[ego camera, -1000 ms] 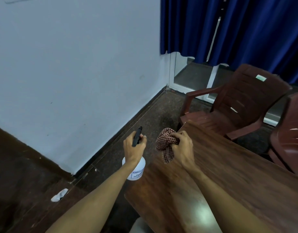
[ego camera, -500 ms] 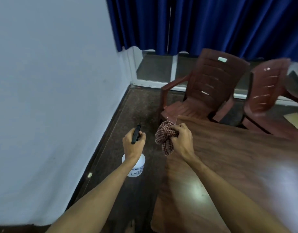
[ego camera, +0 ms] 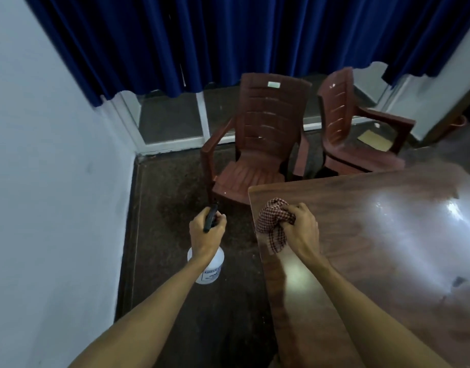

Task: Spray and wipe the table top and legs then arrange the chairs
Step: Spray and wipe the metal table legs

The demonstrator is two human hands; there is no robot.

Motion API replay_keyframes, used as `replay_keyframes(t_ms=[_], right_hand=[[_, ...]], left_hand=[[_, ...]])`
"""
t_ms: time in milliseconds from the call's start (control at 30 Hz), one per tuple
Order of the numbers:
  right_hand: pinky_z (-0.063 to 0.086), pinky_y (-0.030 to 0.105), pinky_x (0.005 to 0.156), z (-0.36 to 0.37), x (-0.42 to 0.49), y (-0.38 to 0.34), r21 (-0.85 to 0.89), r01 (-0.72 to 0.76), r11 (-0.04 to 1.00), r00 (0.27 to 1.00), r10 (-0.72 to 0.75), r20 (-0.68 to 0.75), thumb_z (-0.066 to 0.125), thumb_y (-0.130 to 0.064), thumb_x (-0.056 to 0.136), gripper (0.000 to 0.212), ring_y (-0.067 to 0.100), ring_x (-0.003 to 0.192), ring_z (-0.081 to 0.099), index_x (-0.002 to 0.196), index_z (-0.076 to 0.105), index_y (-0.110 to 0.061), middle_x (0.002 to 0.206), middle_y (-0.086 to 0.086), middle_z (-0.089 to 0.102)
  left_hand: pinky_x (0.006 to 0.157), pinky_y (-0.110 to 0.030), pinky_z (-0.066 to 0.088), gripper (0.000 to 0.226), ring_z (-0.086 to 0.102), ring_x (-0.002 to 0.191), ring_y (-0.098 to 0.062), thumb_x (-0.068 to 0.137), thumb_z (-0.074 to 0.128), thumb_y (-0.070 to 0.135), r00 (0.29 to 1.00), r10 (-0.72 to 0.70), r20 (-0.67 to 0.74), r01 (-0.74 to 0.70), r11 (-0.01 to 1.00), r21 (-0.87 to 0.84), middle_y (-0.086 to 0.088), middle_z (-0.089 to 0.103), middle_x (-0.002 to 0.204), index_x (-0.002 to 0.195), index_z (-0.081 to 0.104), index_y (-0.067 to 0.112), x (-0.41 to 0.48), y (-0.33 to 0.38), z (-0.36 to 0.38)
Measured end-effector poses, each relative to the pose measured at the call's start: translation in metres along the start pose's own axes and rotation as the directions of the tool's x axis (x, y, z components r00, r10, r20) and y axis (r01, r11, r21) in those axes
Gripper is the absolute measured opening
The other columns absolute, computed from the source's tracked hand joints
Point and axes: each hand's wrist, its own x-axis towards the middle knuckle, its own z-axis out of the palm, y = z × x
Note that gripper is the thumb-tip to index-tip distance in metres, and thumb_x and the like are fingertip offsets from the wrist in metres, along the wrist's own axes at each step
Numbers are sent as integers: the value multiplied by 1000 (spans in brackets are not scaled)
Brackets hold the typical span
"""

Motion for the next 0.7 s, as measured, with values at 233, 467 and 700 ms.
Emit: replay_keyframes(t_ms=[233,467,700], right_hand=[[51,36,83,21,4,12,11,-160,987,980,160,-117,61,-5,82,45,21,101,60,126,63,-16,117,0,58],[37,7,74,88,13,-11,64,-319,946,894,323,-312,59,-1,85,38,8,95,50,122,59,-12,112,-4,52],[33,15,69,179,5,-70,187,-477,859,710,501,-494,50,7,80,36,9,91,47,111,49,-11,104,-2,49]], left_hand=[[54,-34,50,18,61,56,-27,91,71,10,983,71,171,-76,997,20,-10,62,61,74,64,10,49,-7,22],[50,-32,46,24,57,51,-27,91,71,6,896,136,423,-136,990,-31,-7,60,57,70,62,9,127,-48,36],[50,-22,37,33,51,48,-15,90,70,8,713,244,657,-257,963,-79,4,52,52,63,52,18,194,-99,11]])
